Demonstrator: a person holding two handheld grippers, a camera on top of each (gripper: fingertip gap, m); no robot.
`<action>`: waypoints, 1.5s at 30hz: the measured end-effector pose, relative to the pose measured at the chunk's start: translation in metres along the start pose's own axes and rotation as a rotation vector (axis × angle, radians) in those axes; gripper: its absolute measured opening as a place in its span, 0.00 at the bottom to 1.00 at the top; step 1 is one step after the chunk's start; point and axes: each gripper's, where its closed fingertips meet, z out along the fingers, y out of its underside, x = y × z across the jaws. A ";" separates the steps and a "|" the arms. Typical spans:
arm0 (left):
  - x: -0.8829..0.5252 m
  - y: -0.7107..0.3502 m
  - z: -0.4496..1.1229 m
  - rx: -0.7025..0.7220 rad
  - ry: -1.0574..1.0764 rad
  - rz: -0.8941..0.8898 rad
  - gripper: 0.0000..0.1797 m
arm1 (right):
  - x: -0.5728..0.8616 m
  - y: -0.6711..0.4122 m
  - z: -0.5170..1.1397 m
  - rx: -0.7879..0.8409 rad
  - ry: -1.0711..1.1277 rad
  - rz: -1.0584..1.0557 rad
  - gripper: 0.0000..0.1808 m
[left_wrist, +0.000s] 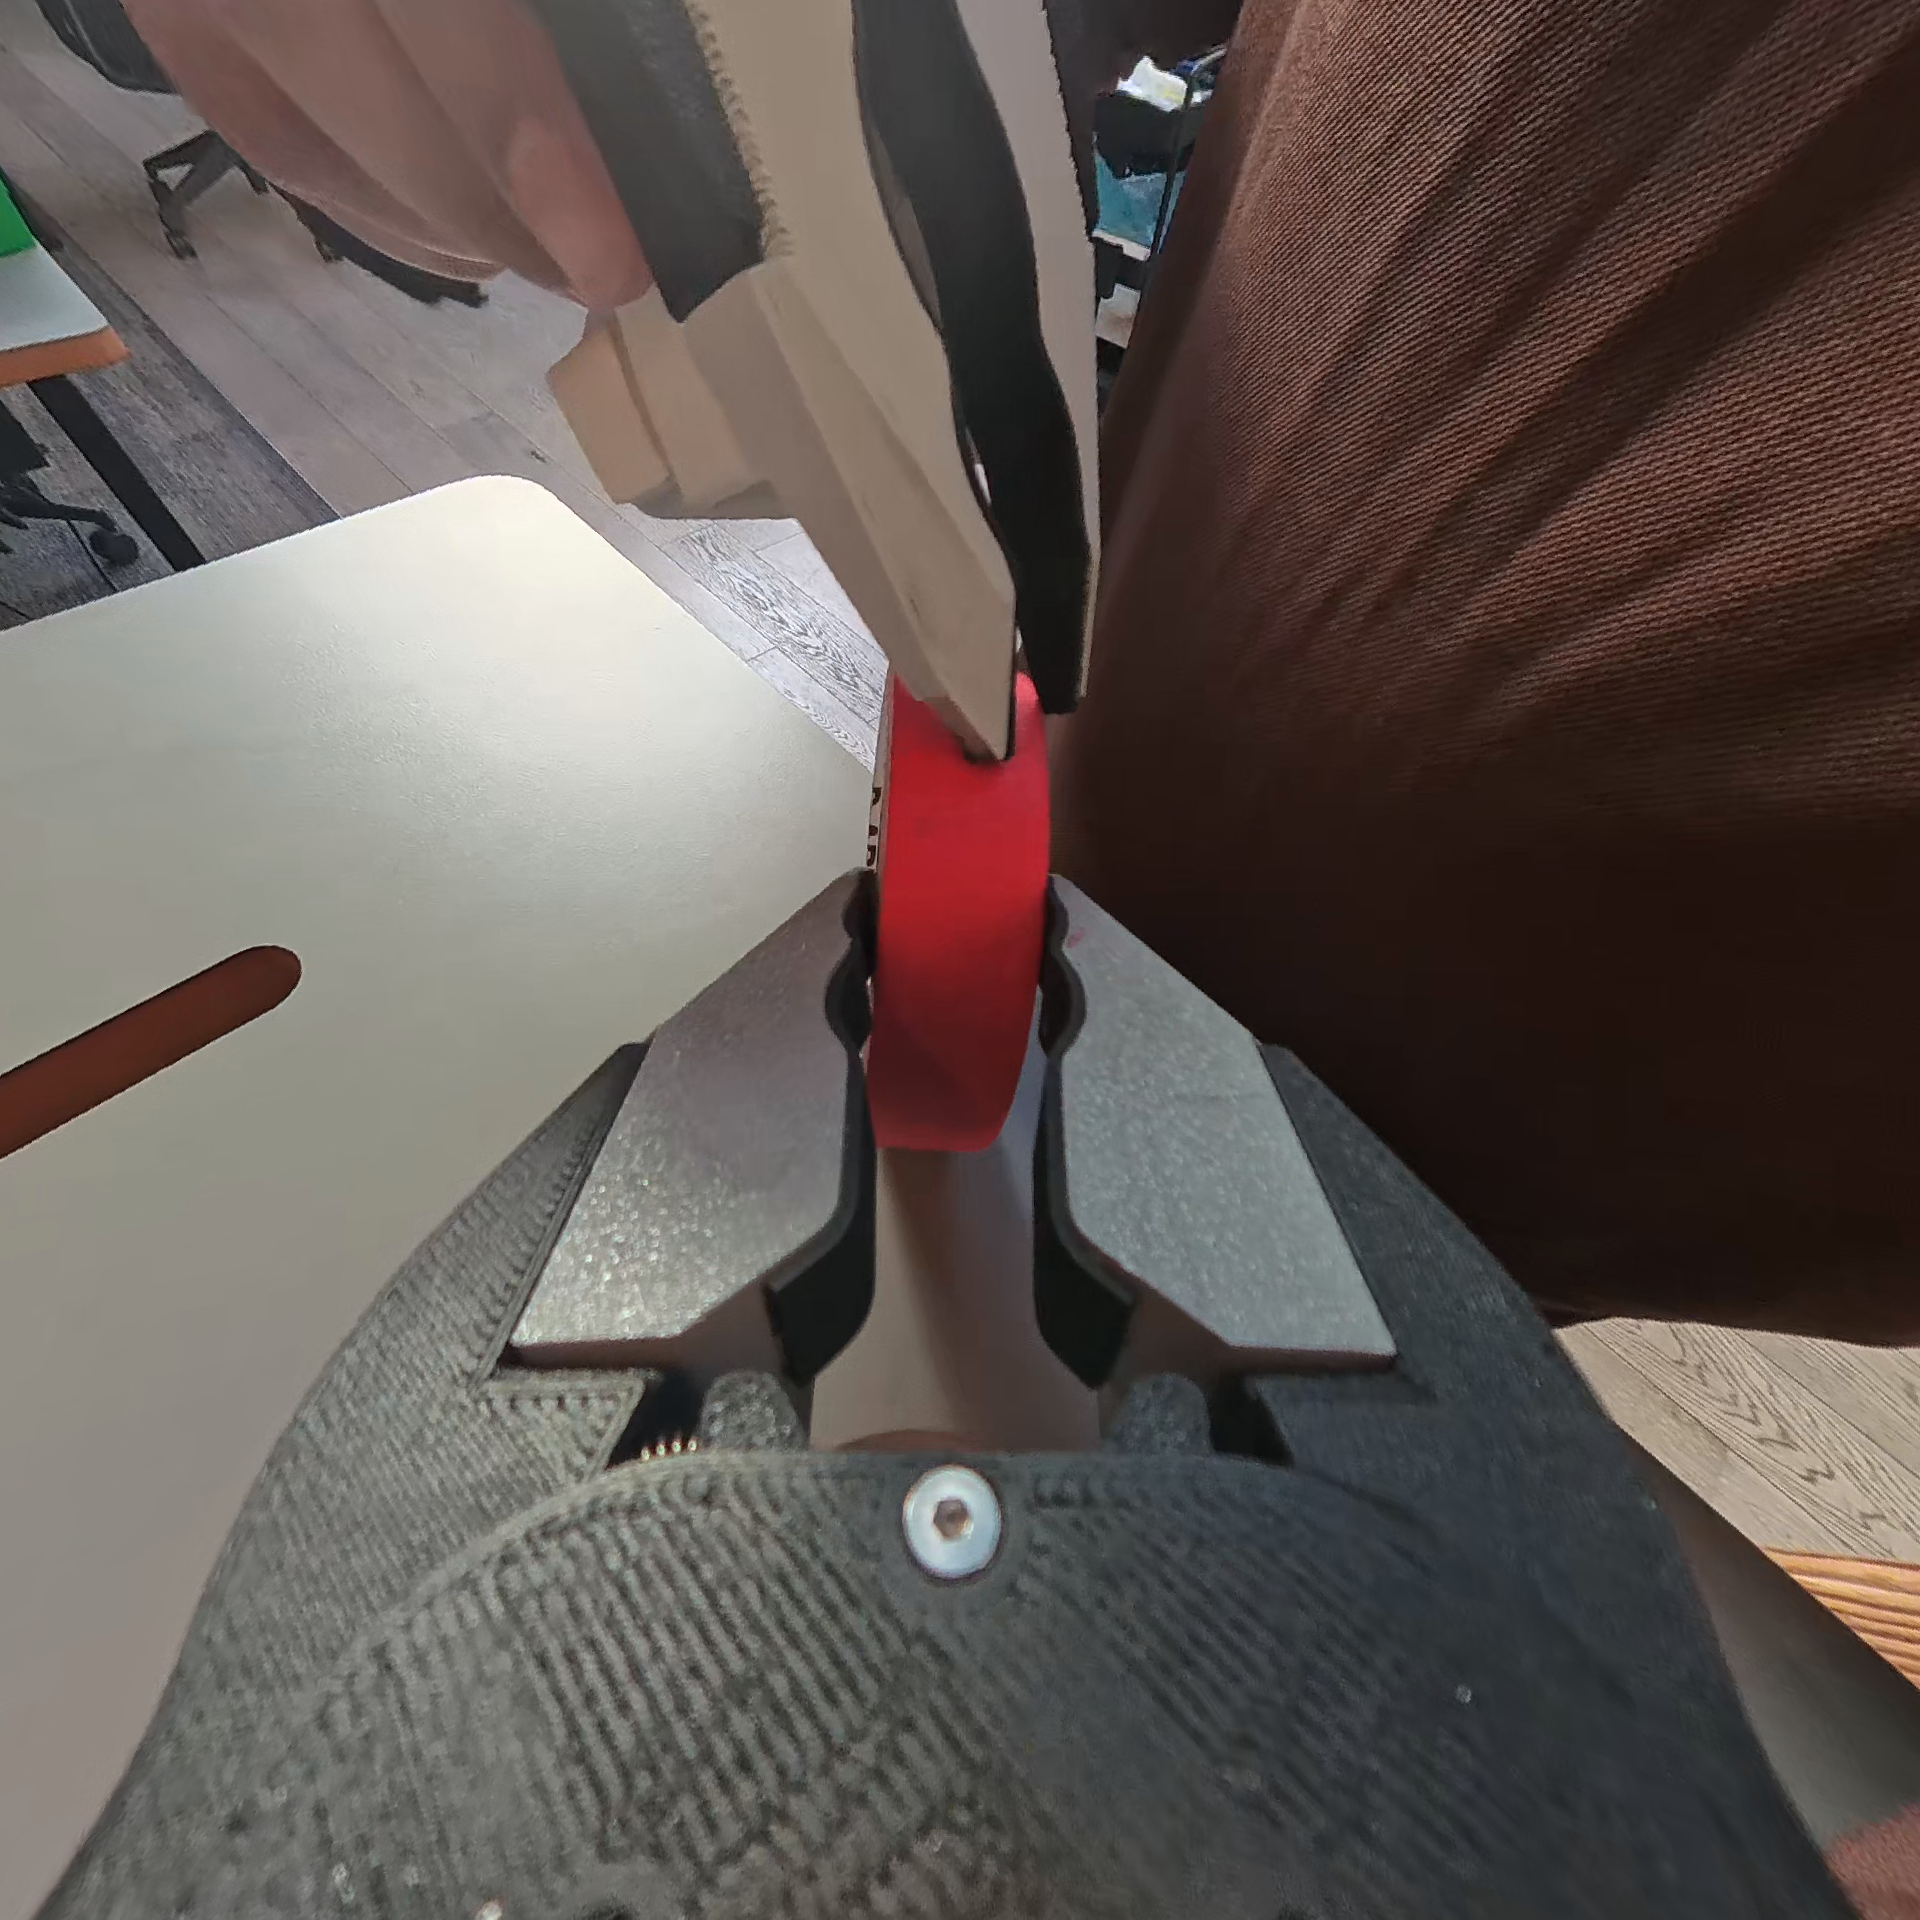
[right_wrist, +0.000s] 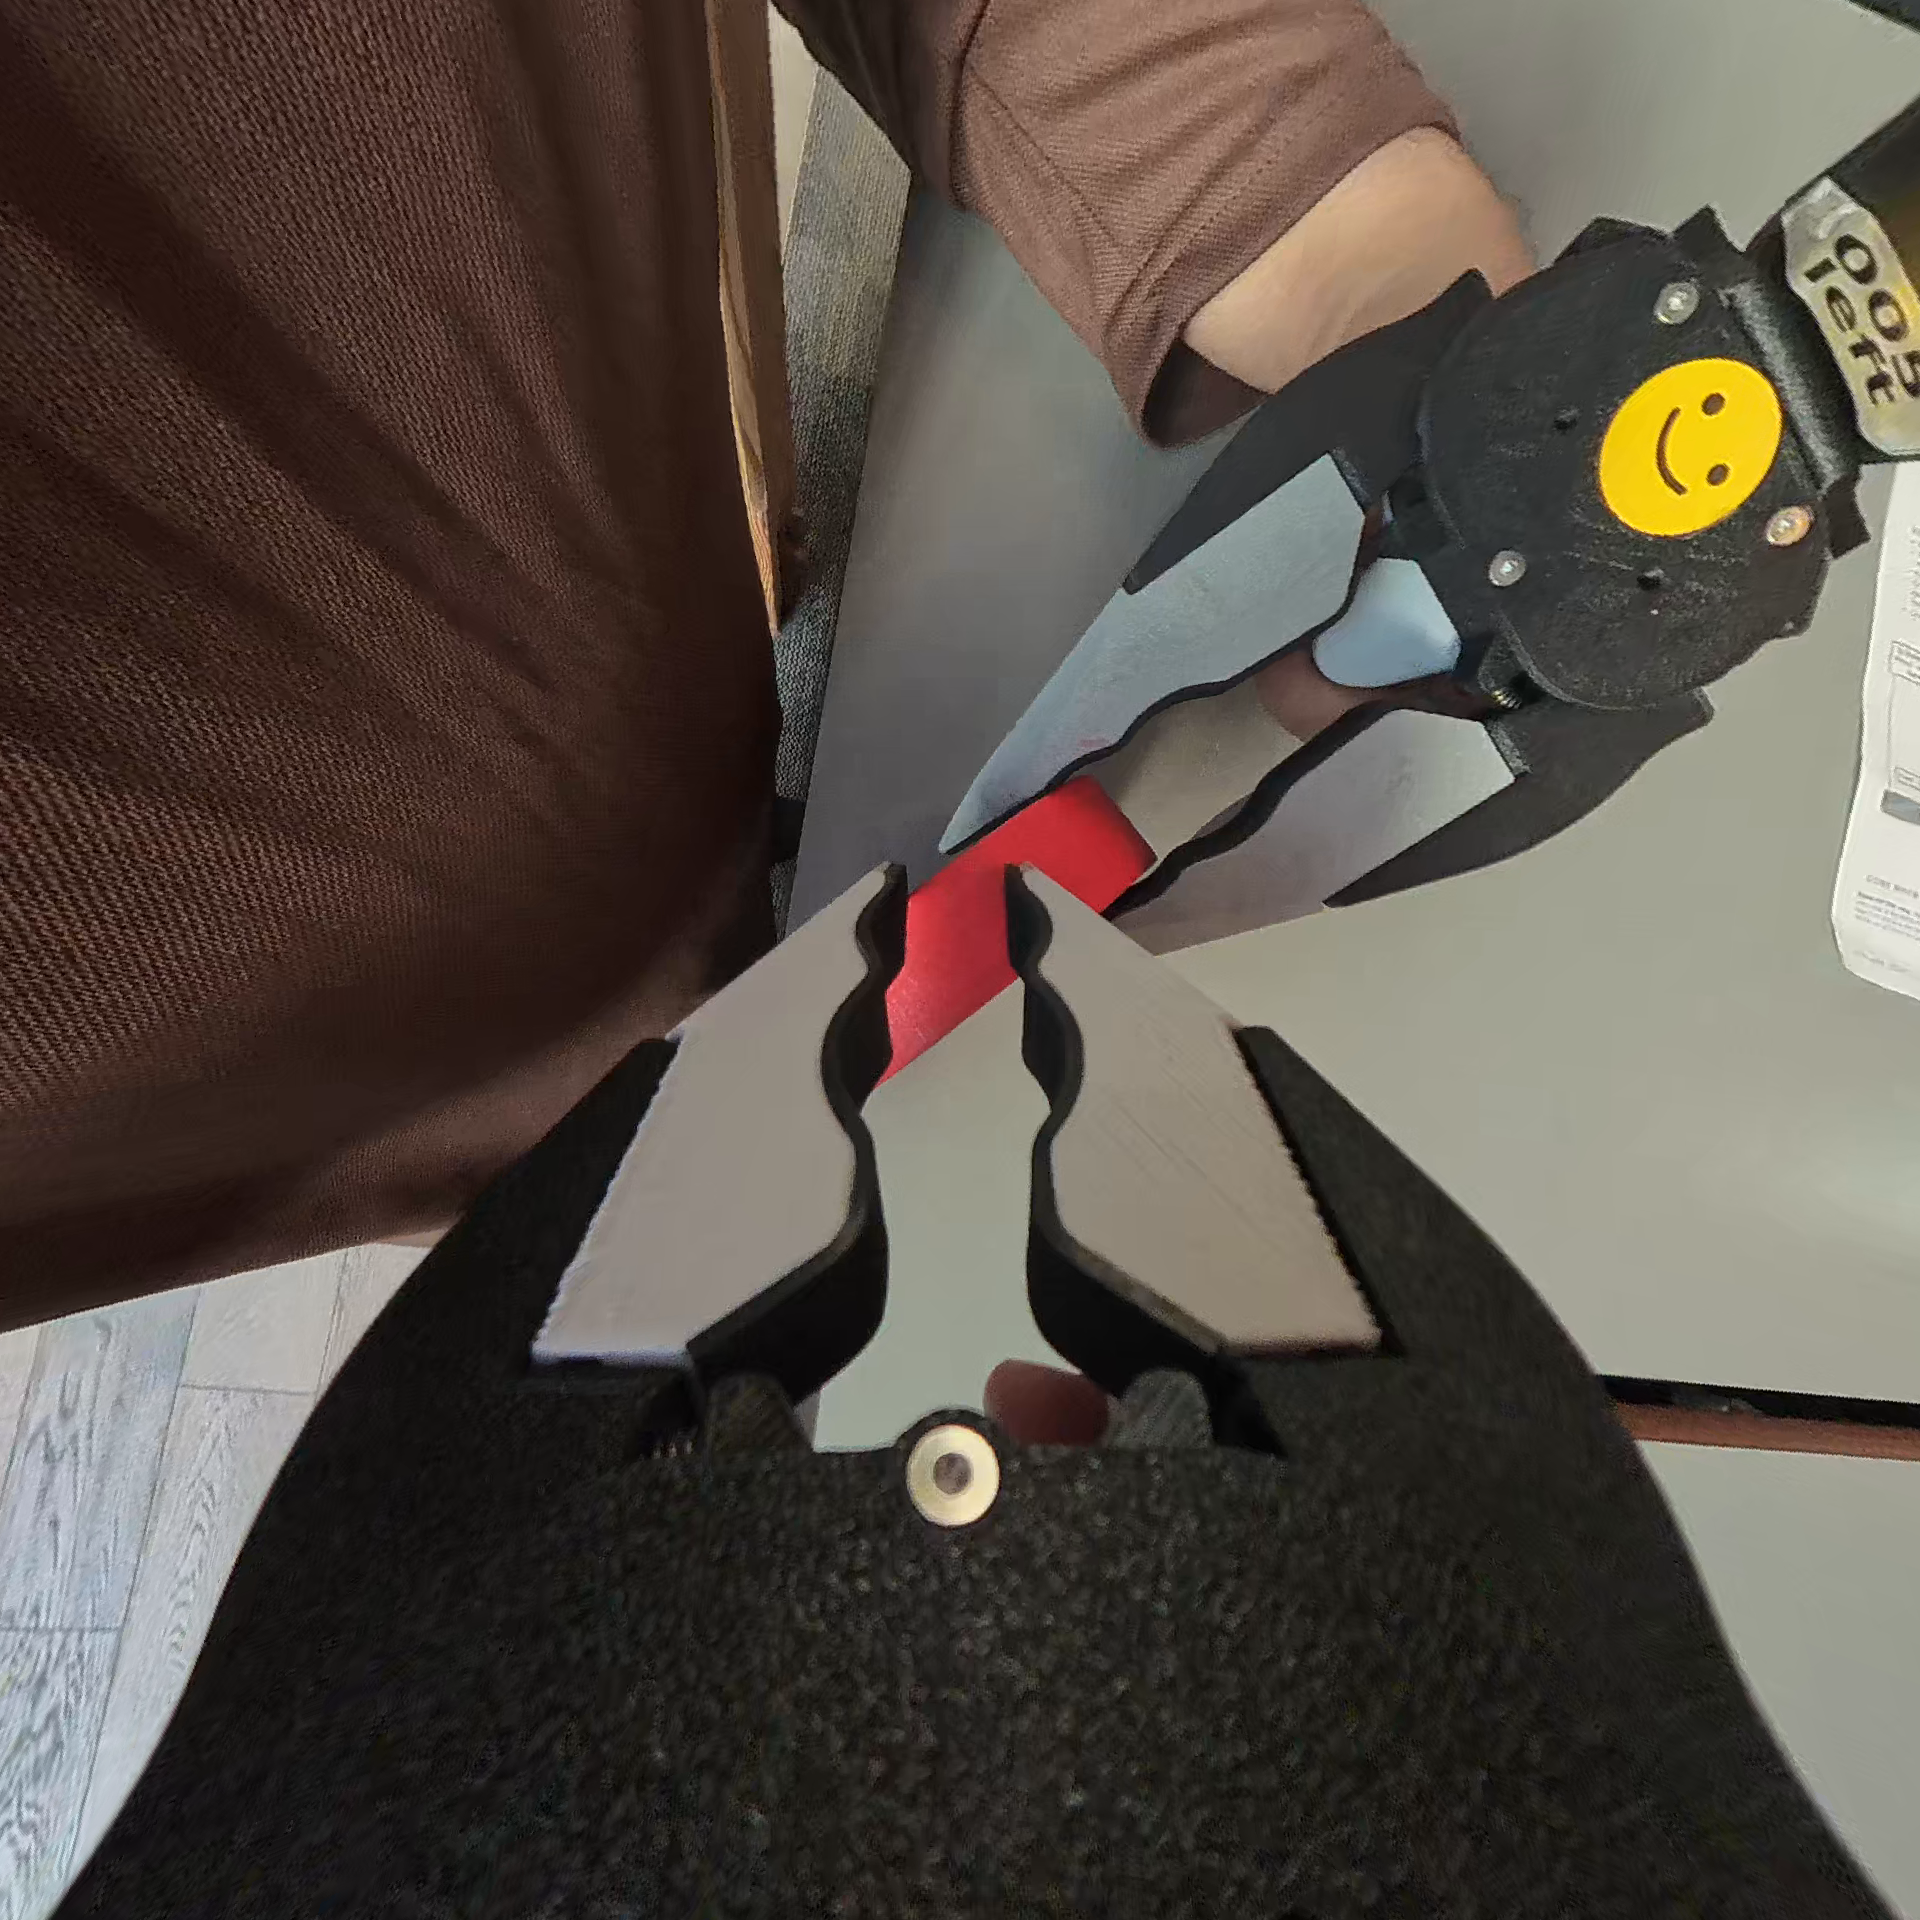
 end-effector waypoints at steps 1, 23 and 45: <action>0.000 0.000 0.000 -0.001 0.000 0.002 0.16 | 0.000 0.000 0.000 -0.008 -0.010 -0.006 0.09; -0.079 -0.006 -0.016 0.036 -0.564 -0.089 0.16 | 0.069 0.042 -0.058 0.295 0.435 0.646 0.04; -0.046 -0.028 -0.004 0.213 -0.094 -0.636 0.14 | 0.051 0.076 -0.033 0.157 0.641 0.371 0.13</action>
